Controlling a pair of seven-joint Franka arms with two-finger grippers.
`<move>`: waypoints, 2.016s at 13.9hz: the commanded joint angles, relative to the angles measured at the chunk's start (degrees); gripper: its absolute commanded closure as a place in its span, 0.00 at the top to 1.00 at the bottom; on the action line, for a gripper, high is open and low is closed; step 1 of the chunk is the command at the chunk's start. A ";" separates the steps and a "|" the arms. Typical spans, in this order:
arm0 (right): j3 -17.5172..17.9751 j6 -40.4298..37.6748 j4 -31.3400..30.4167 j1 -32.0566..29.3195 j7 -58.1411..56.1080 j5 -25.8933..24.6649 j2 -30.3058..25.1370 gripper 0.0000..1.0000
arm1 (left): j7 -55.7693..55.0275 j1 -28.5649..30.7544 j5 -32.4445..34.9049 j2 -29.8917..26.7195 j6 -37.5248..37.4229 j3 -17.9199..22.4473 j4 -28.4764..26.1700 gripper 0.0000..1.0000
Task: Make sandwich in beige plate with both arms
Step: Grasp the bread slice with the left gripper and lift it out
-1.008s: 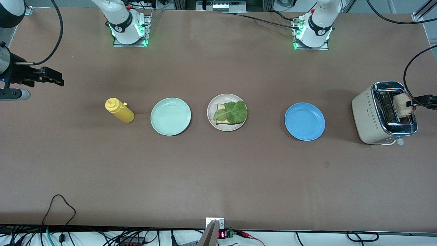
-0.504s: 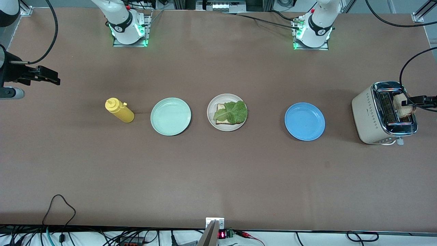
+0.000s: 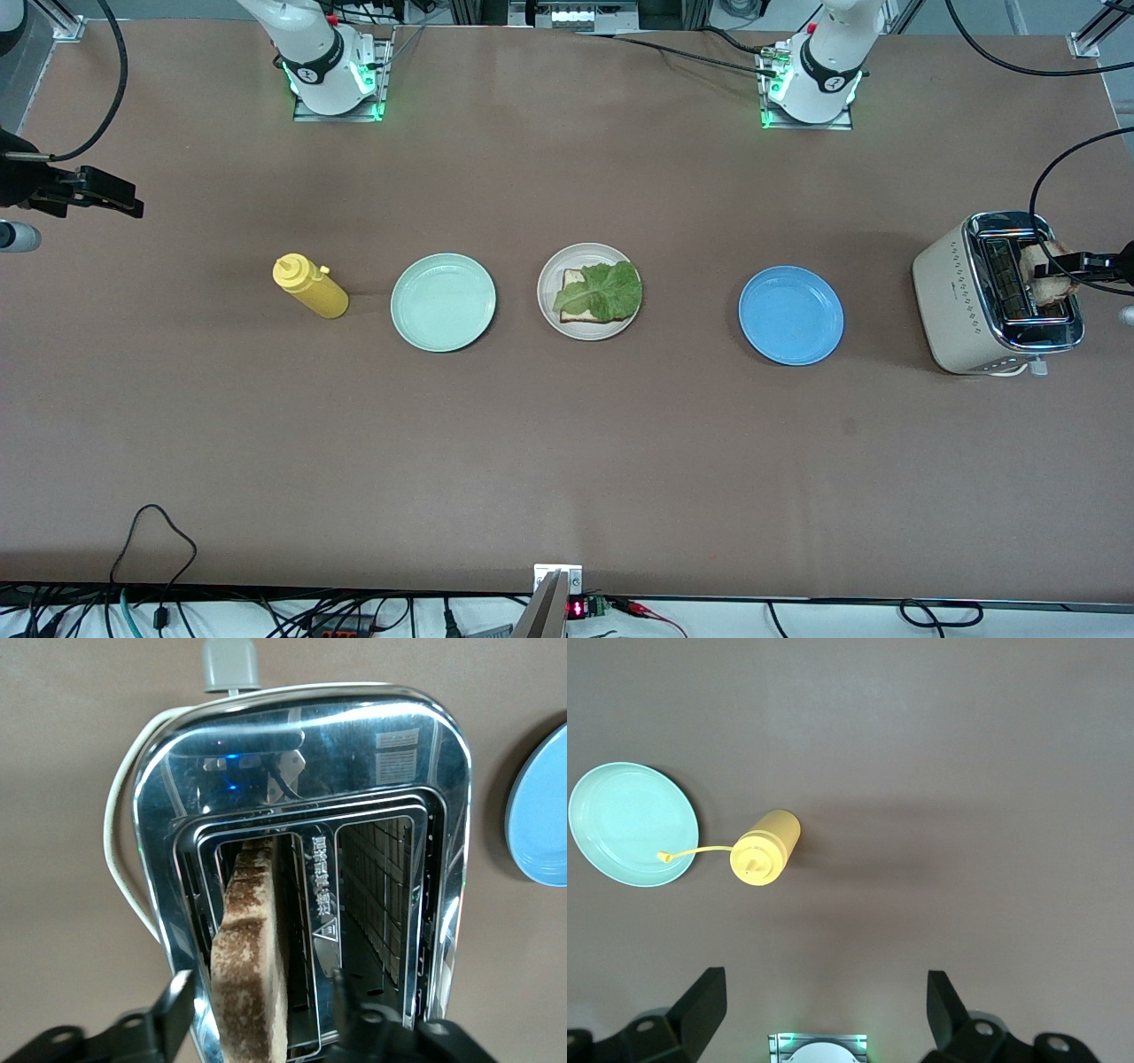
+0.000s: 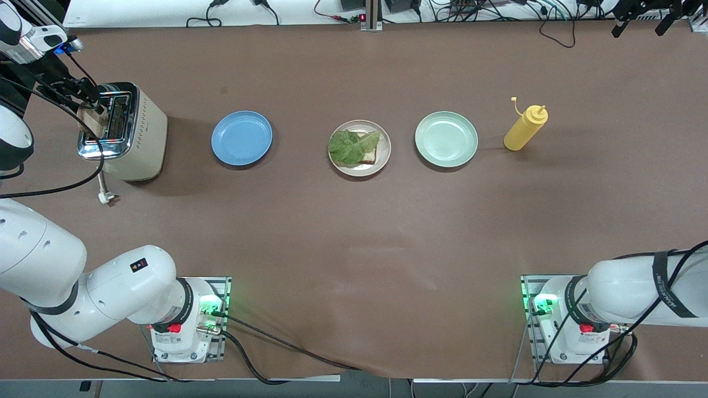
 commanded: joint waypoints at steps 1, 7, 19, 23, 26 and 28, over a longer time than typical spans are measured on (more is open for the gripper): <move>-0.38 -1.12 0.51 -0.20 -0.57 0.88 0.02 1.00 | 0.03 0.31 0.88 -0.14 0.00 -0.59 -0.16 0.35; -0.38 -0.86 1.03 -0.21 -0.74 0.88 0.28 1.00 | 0.29 0.31 0.45 -0.92 -3.06 -1.03 1.24 0.15; -0.38 -1.47 0.68 -0.82 -1.27 0.97 -0.16 1.00 | -0.41 -0.21 0.61 -4.09 -23.55 -10.51 16.36 0.10; -0.47 -0.51 0.95 -1.87 -1.18 0.97 0.01 1.00 | -0.76 -0.21 0.18 -5.32 -24.69 -18.15 16.36 0.07; -0.47 -0.33 1.12 -2.05 -1.18 0.79 0.63 1.00 | -5.31 -0.30 0.00 -4.80 -24.61 -26.32 15.83 0.06; -0.38 -0.24 1.21 -1.96 -1.09 0.88 0.63 1.00 | -8.91 -1.09 0.00 -4.36 -24.34 -29.76 15.75 0.06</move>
